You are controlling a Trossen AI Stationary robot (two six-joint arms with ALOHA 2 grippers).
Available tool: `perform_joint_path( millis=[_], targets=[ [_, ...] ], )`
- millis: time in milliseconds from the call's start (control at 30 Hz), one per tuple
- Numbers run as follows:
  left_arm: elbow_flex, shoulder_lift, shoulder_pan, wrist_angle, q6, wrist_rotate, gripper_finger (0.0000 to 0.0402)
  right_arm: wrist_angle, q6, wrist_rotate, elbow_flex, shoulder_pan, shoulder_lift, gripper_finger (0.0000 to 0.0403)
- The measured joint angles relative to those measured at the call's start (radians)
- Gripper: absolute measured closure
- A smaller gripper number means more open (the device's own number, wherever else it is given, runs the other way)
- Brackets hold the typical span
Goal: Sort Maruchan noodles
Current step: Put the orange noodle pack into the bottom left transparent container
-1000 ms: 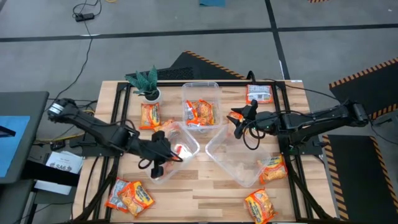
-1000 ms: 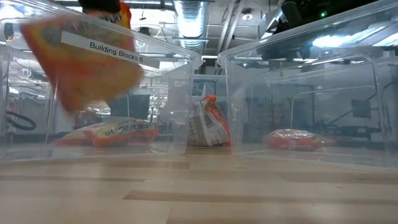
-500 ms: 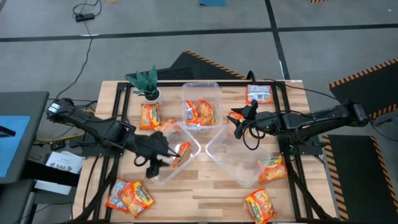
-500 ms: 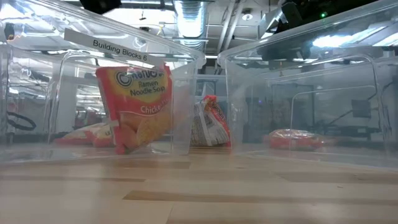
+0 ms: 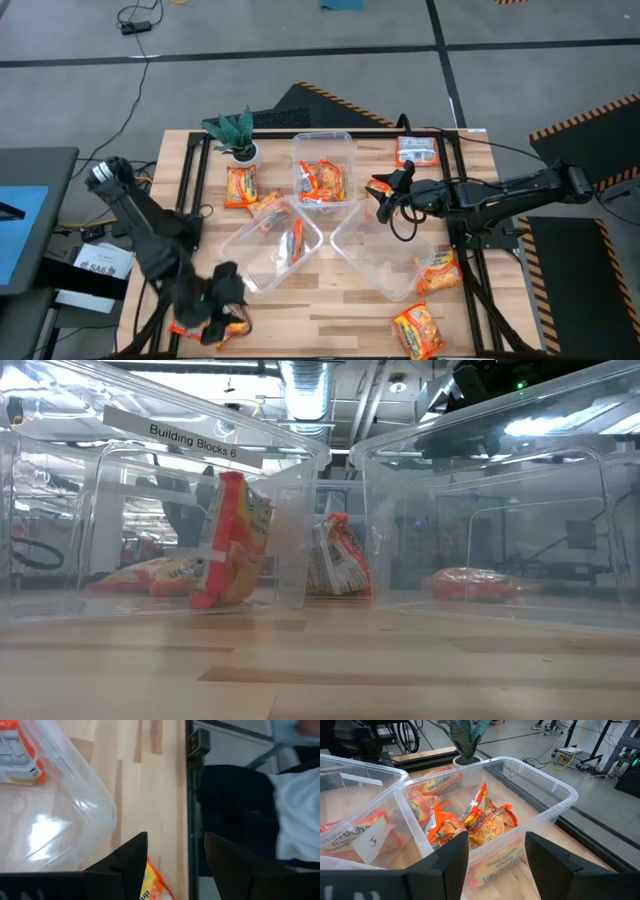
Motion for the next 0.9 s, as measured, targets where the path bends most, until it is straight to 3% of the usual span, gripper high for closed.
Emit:
perform_joint_path(
  millis=[100,200,500,667,900],
  targets=[
    [0.0,0.072,-0.07,-0.028,-0.007,-0.083,0.0219,0.0,0.0,0.0,0.0,0.0,0.0,0.0187],
    [-0.001,0.145,-0.097,-0.012,-0.008,-0.087,0.022,0.001,0.001,0.0,0.0,0.0,0.0,0.0187],
    [0.091,0.362,-0.1,-0.062,0.057,0.008,0.022,0.001,0.001,0.0,0.0,-0.021,0.0,0.0187],
    [0.191,0.463,-0.1,-0.229,0.112,0.056,0.022,0.0,0.003,0.0,0.0,-0.034,0.0,0.0187],
    [0.203,0.55,-0.1,-0.264,0.14,0.086,0.022,0.0,0.002,-0.002,0.0,-0.033,0.0,0.0187]
  ],
)
